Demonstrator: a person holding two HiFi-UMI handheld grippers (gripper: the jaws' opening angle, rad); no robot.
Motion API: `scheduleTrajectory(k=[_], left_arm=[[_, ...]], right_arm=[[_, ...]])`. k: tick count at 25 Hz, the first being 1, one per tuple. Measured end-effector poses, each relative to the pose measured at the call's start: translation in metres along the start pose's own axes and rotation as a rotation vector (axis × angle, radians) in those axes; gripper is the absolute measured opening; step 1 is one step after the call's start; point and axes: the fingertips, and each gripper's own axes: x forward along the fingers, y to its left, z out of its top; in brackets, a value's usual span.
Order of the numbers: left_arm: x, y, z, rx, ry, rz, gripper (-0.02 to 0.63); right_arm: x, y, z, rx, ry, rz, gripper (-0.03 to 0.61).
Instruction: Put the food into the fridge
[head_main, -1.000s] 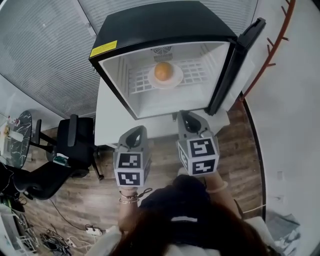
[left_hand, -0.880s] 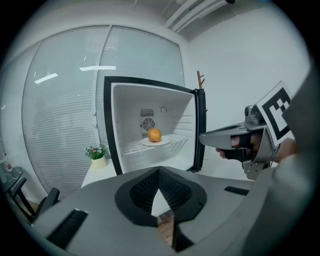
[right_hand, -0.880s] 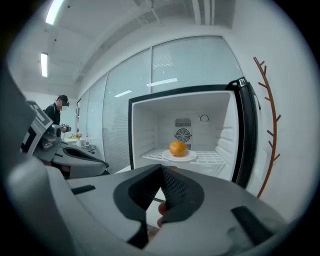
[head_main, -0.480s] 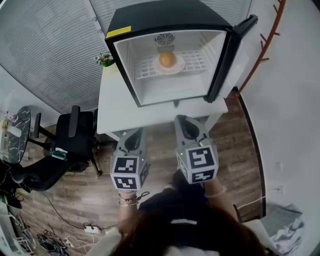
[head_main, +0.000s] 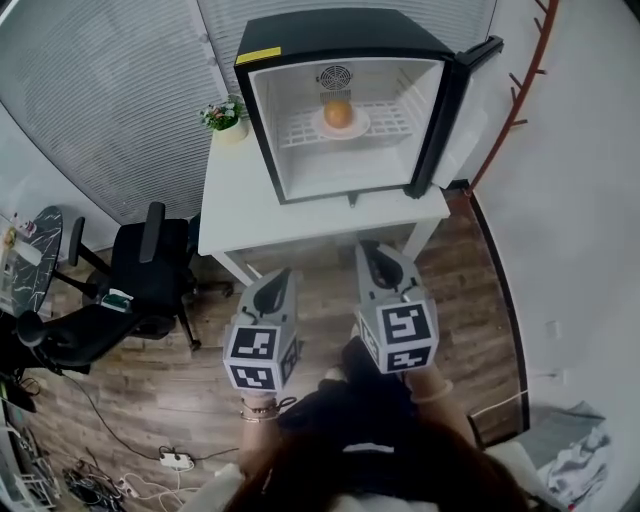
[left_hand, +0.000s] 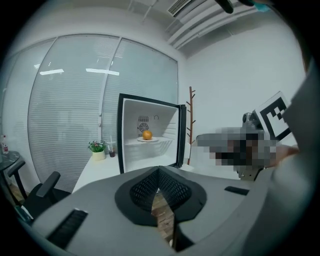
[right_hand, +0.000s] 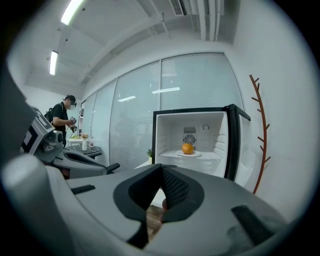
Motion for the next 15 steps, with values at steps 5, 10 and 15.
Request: scheduleTrajectory(k=[5, 10, 15], left_arm=[[-0.021, -0.008, -0.013, -0.019, 0.004, -0.004, 0.000], [-0.036, -0.012, -0.016, -0.028, -0.035, 0.001, 0.000], [-0.041, -0.015, -0.019, -0.038, -0.049, 0.001, 0.000]], right_arm=[[-0.020, 0.005, 0.000, -0.040, -0.041, -0.037, -0.003], [-0.034, 0.010, 0.002, -0.082, -0.069, -0.073, -0.003], [-0.040, 0.015, 0.002, -0.112, -0.069, -0.082, -0.005]])
